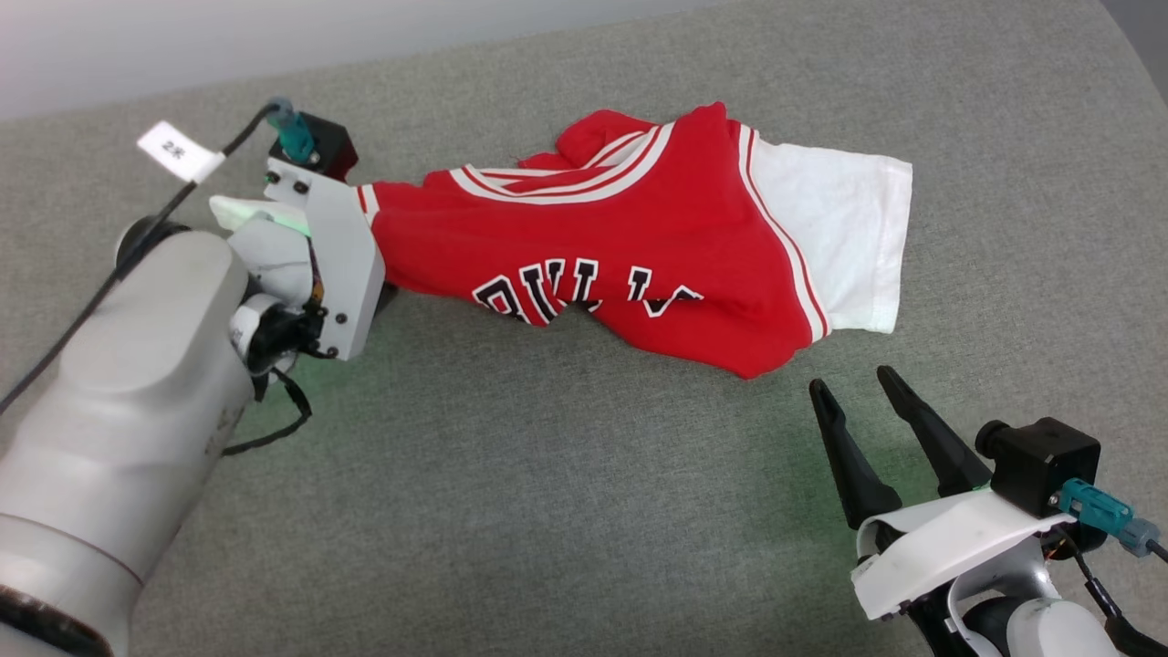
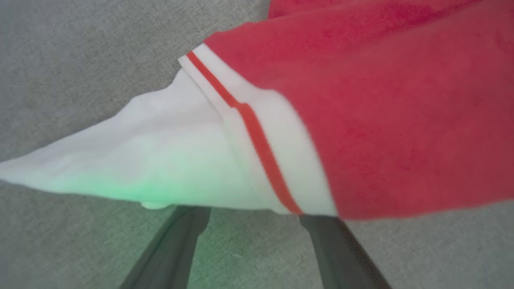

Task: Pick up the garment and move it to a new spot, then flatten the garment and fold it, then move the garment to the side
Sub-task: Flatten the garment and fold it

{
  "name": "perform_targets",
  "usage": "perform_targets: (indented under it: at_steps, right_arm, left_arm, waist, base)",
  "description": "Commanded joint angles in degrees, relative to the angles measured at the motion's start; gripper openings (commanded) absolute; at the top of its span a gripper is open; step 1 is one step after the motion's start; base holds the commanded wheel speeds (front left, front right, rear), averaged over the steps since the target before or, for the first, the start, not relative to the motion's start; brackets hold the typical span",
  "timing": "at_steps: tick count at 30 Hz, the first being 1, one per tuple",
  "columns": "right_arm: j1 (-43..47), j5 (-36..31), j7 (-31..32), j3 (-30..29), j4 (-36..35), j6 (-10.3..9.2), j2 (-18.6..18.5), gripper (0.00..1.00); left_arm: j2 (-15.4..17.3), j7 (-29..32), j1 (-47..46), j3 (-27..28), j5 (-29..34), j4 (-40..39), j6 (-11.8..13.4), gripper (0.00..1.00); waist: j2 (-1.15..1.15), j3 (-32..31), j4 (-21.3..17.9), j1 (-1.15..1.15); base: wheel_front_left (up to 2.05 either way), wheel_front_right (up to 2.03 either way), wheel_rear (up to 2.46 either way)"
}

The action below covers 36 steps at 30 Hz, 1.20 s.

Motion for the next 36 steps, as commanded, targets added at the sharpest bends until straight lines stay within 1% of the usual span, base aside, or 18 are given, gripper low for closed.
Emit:
perform_targets:
  at_steps: [1,2,8,13,18,24,27,32,35,36]
  right_arm:
    - [-0.6,0.6,-0.3,-0.1,0.1,-0.08,0.2,1.00]
    - [-0.5,0.5,-0.3,-0.1,0.1,-0.08,0.2,1.00]
    - [-0.5,0.1,-0.1,-0.6,0.2,-0.08,0.3,1.00]
    - [0.8,-0.2,0.3,-1.0,0.2,-0.08,0.3,1.00]
    - [2.0,-0.3,0.7,-1.6,-0.3,-0.08,0.3,1.00]
    - [3.1,-0.4,1.7,-1.8,-1.0,-0.08,0.1,1.00]
    - [3.1,-0.4,2.0,-1.7,-1.5,-0.08,0.0,1.00]
    - [3.4,-0.3,2.6,-2.0,-2.1,-0.08,-0.2,1.00]
    - [3.6,-0.3,2.7,-2.2,-2.2,-0.08,-0.3,1.00]
    - [3.6,-0.3,2.7,-2.2,-2.2,-0.08,-0.3,1.00]
  left_arm:
    - [-0.2,0.2,0.2,-0.7,0.4,0.8,-0.1,0.24]
    - [-0.4,-0.1,0.2,-0.8,0.2,1.2,-0.1,0.00]
    - [-1.0,-1.1,-0.2,-1.4,-0.9,2.4,-0.4,0.00]
    - [0.5,0.1,0.2,-3.1,-2.1,0.4,-0.4,0.00]
    - [5.1,2.8,1.8,-4.7,-4.9,-6.7,-0.4,0.00]
    - [11.9,7.5,5.9,-5.1,-8.9,-19.0,-0.4,0.00]
    - [15.7,9.5,9.2,-5.3,-10.1,-25.8,1.4,0.00]
    - [21.1,10.8,15.6,-4.9,-12.9,-36.1,5.7,0.00]
    - [22.2,9.1,18.6,-4.4,-13.6,-39.1,8.4,0.00]
    - [22.2,9.1,18.6,-4.4,-13.6,-39.1,8.4,0.00]
  waist:
    - [0.00,-0.1,0.1,0.00]
    - [0.00,-0.1,0.1,0.00]
    - [0.00,-0.8,1.1,0.00]
    - [0.00,-2.5,2.4,0.00]
    - [0.00,-4.4,4.2,0.00]
    - [0.00,-5.9,6.1,0.00]
    - [0.00,-6.0,6.4,0.00]
    - [0.00,-5.8,6.6,0.00]
    - [0.00,-5.8,6.8,0.00]
    - [0.00,-5.8,6.8,0.00]
  base:
    - [0.00,0.00,0.00]
    - [0.00,0.00,0.00]
    - [0.00,0.00,0.00]
    - [0.00,0.00,0.00]
    - [0.00,0.00,0.00]
    - [0.00,0.00,0.00]
    - [0.00,0.00,0.00]
    - [0.00,0.00,0.00]
    - [0.00,0.00,0.00]
    - [0.00,0.00,0.00]
